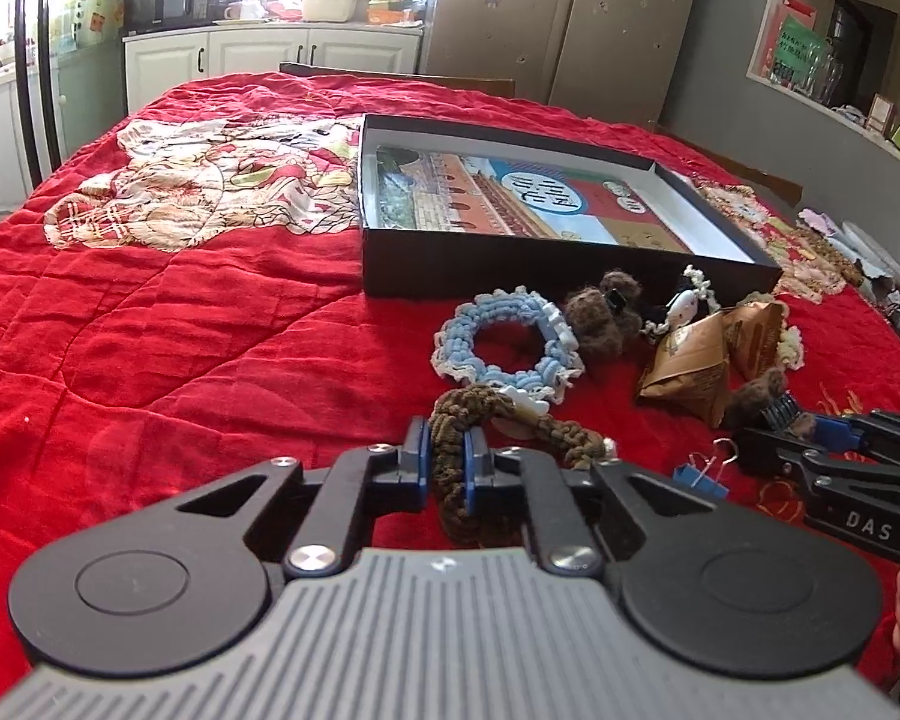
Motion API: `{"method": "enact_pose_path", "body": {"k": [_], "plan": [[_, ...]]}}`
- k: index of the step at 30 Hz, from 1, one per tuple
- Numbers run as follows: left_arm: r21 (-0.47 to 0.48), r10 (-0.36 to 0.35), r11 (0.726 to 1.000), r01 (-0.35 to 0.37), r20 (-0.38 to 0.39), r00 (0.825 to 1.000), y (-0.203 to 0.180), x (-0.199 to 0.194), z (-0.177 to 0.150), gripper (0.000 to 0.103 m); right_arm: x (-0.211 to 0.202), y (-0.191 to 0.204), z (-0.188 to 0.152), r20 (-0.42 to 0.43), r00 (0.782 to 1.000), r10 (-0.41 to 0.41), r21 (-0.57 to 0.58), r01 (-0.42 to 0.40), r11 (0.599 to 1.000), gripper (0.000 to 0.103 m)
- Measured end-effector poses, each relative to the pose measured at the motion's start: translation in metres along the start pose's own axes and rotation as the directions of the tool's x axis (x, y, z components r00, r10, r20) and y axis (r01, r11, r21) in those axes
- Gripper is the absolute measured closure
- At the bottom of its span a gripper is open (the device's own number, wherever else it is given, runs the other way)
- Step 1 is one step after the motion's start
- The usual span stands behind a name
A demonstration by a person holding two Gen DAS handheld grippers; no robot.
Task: Organize objects
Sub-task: 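Grasp the brown fuzzy comb clip with the right tool while the left tool grasps the braided brown ring, then carry both held items up and over the open black box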
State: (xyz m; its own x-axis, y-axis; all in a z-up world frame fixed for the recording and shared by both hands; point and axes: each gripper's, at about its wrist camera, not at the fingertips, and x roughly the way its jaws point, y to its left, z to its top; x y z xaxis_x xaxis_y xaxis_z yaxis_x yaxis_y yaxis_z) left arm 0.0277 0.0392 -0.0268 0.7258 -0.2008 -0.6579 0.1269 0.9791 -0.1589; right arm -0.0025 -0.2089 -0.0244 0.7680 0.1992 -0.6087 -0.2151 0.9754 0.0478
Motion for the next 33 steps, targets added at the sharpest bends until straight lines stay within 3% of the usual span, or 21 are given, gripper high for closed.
{"method": "enact_pose_path", "body": {"k": [16,26,33], "plan": [[0.049,-0.032,0.998,0.027,0.110,0.993,-0.012,-0.025,0.026,0.090,-0.023,-0.008,0.024,0.092,0.996,-0.018,-0.012,0.019,1.000,0.067],[0.023,-0.037,0.999,0.033,0.194,0.980,-0.012,-0.011,0.081,0.090,-0.018,-0.009,0.078,0.205,0.977,-0.050,-0.049,0.062,0.997,0.067],[-0.009,-0.014,1.000,0.016,0.221,0.975,-0.013,0.019,0.124,0.090,0.013,-0.016,0.121,0.234,0.971,-0.041,-0.048,0.054,0.997,0.067]]}}
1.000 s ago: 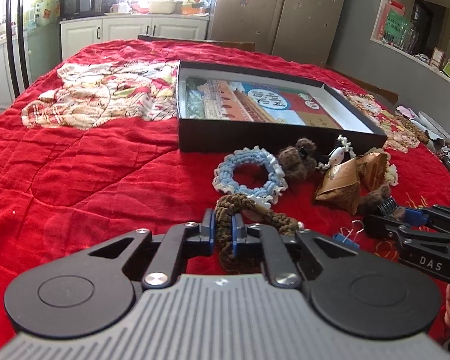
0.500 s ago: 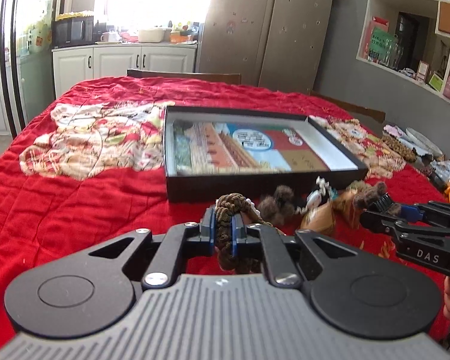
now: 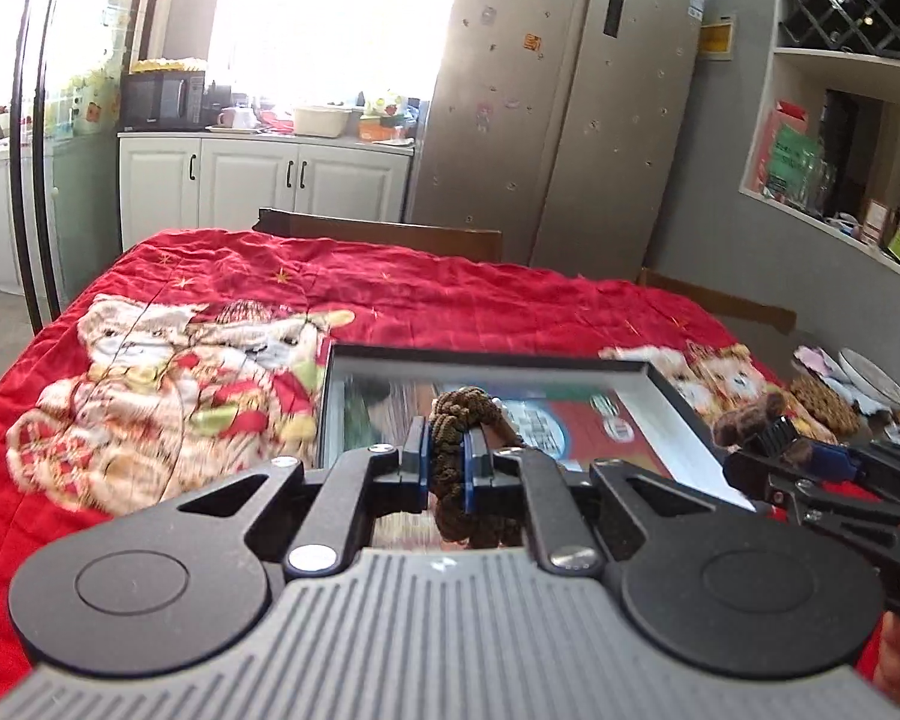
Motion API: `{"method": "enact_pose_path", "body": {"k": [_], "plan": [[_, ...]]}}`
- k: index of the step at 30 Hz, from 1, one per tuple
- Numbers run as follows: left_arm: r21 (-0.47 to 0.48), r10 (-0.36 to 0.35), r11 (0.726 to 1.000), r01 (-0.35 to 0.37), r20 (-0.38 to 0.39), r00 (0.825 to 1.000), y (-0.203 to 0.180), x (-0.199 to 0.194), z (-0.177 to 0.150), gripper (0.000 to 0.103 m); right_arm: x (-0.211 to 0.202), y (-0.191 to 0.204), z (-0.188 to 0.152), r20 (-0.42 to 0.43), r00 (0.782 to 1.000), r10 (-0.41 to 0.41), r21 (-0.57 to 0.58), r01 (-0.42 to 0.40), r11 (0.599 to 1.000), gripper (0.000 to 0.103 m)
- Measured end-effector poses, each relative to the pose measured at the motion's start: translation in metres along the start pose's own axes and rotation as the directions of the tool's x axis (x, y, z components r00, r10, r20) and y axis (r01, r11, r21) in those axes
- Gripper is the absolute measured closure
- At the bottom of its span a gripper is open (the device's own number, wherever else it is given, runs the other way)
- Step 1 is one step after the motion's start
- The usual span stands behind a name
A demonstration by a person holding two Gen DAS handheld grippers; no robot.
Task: Organize objects
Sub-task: 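Carry both held items up and over the open black box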
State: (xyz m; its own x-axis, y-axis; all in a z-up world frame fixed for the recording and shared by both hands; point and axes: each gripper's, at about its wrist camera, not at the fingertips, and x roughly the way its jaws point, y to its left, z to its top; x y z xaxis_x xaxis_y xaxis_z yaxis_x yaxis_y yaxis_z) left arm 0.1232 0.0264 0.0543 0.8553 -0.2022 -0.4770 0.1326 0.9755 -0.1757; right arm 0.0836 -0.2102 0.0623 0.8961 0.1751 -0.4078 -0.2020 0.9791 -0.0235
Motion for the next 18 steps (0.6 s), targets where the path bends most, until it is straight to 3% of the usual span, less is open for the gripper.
{"method": "enact_pose_path", "body": {"k": [18], "plan": [[-0.070,0.095,0.993,-0.098,-0.048,0.994,0.008,0.105,0.023,0.089,0.141,-0.022,0.019,-0.056,0.998,-0.019,0.041,0.021,0.999,0.067]]}}
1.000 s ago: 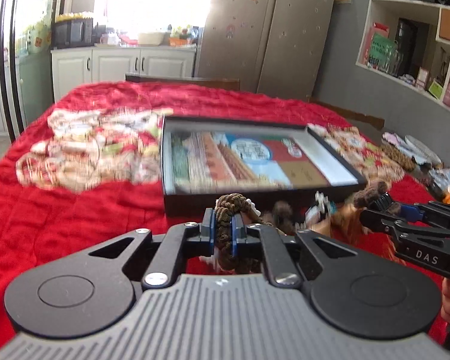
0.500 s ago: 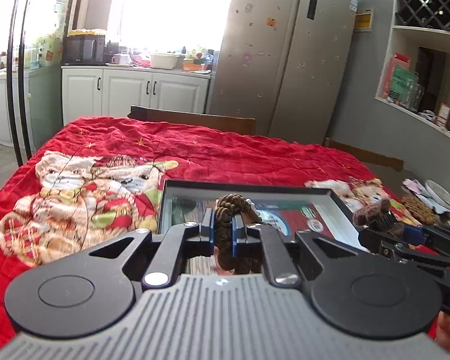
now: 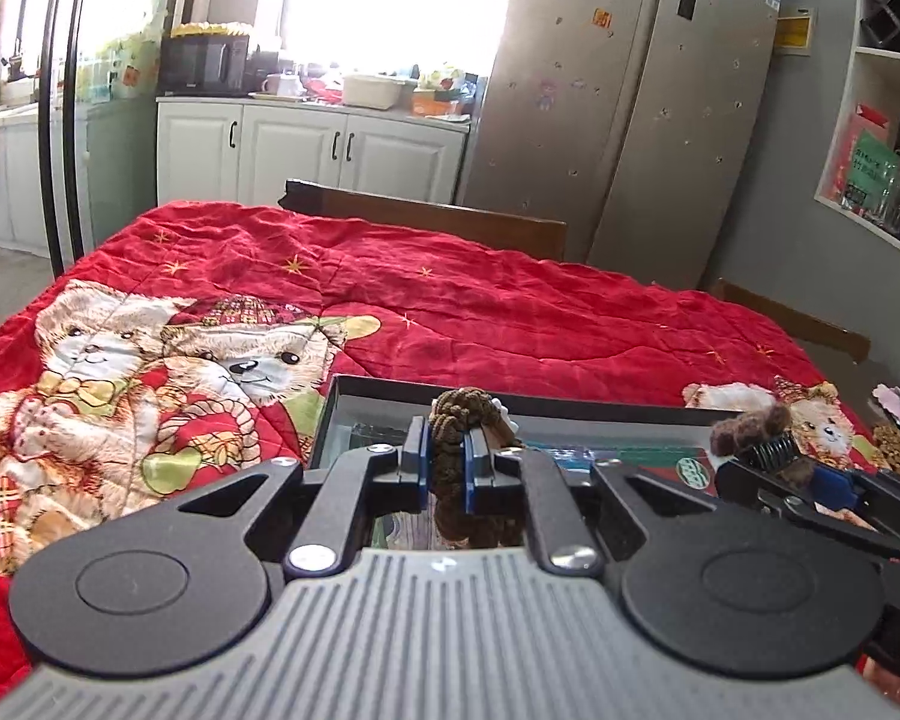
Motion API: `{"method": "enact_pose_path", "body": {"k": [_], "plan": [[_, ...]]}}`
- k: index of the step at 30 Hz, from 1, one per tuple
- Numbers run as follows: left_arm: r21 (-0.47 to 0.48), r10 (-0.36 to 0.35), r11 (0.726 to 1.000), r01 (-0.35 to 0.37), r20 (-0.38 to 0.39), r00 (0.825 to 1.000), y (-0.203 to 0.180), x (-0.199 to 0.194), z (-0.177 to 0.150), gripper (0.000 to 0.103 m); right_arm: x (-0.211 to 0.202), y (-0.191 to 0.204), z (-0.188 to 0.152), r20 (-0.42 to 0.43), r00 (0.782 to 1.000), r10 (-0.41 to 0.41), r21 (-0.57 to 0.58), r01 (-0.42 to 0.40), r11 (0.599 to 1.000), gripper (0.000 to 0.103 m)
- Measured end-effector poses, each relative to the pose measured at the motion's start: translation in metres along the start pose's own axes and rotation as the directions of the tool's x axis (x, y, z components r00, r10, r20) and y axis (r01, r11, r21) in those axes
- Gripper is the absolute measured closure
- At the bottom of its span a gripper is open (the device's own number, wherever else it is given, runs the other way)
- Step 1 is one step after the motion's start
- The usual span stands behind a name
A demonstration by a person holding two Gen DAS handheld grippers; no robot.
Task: Organize objects
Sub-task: 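Carry both held items up and over the open black box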
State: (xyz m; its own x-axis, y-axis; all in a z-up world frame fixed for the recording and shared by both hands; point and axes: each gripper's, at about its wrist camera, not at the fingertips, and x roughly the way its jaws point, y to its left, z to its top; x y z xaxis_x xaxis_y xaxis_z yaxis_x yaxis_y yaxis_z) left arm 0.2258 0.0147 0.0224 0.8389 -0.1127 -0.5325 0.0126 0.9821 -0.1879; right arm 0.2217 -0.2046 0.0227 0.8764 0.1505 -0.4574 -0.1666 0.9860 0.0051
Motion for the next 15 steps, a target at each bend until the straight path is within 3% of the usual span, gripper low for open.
{"method": "enact_pose_path", "body": {"k": [15], "plan": [[-0.004,-0.013,1.000,0.013,-0.051,0.999,-0.006,0.033,-0.006,0.089,0.045,-0.011,0.000,-0.085,0.996,0.007,0.048,-0.002,0.999,0.067]]}}
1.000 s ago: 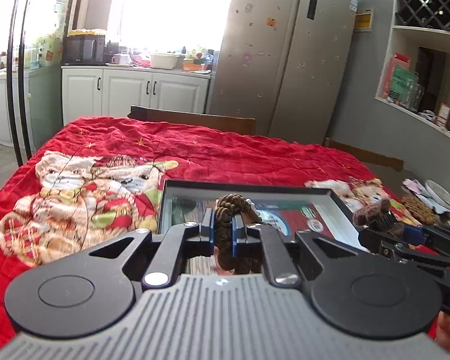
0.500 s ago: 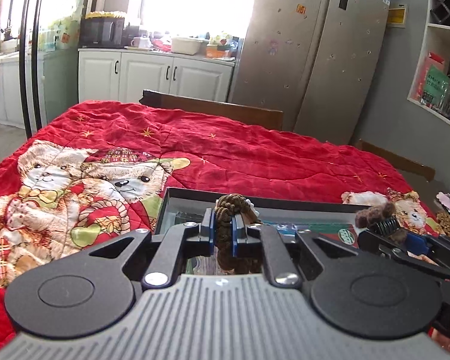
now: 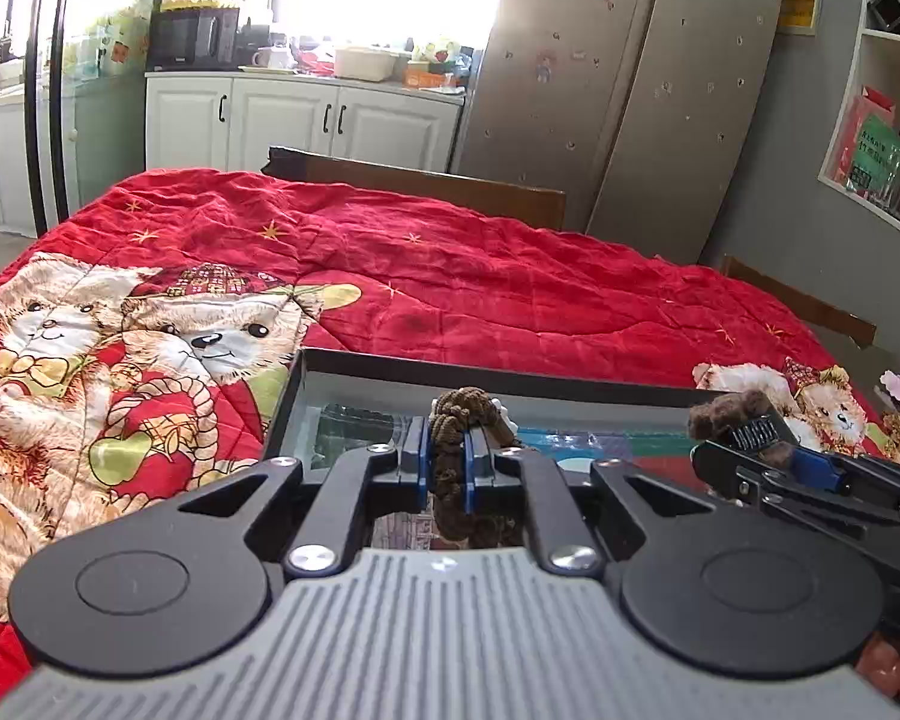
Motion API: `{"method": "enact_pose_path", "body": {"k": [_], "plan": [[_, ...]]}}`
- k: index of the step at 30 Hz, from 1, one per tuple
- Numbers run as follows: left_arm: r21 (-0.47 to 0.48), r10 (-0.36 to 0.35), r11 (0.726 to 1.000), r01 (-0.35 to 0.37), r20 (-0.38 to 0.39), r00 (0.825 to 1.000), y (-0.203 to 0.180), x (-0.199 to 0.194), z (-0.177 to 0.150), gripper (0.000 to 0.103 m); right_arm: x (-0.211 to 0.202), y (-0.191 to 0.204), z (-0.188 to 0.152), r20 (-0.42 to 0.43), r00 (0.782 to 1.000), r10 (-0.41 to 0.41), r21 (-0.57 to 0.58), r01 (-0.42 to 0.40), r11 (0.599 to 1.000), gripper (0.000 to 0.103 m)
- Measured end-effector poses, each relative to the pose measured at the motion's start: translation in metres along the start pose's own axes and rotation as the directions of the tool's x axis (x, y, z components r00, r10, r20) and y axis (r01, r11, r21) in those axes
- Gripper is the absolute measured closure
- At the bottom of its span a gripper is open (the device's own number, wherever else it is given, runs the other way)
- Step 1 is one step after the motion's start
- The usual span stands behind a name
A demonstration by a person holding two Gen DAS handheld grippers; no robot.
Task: Organize objects
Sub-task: 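Carry both held items up and over the open black box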
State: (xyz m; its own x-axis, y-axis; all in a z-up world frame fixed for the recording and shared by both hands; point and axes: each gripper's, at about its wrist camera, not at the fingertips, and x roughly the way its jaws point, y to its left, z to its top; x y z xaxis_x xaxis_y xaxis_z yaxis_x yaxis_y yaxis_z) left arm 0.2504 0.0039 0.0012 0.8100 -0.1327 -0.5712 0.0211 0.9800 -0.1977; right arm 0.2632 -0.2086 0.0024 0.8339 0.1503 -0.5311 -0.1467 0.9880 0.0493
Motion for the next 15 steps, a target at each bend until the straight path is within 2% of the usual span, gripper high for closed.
{"method": "enact_pose_path", "body": {"k": [10,15], "plan": [[0.010,0.014,1.000,-0.013,-0.037,0.999,0.002,0.013,-0.002,0.089,0.021,-0.005,0.000,-0.120,0.993,-0.001,0.008,0.001,1.000,0.067],[0.007,0.023,1.000,-0.023,-0.050,0.998,0.004,0.017,-0.003,0.088,0.024,-0.005,-0.001,-0.147,0.989,-0.001,0.003,0.001,1.000,0.067]]}}
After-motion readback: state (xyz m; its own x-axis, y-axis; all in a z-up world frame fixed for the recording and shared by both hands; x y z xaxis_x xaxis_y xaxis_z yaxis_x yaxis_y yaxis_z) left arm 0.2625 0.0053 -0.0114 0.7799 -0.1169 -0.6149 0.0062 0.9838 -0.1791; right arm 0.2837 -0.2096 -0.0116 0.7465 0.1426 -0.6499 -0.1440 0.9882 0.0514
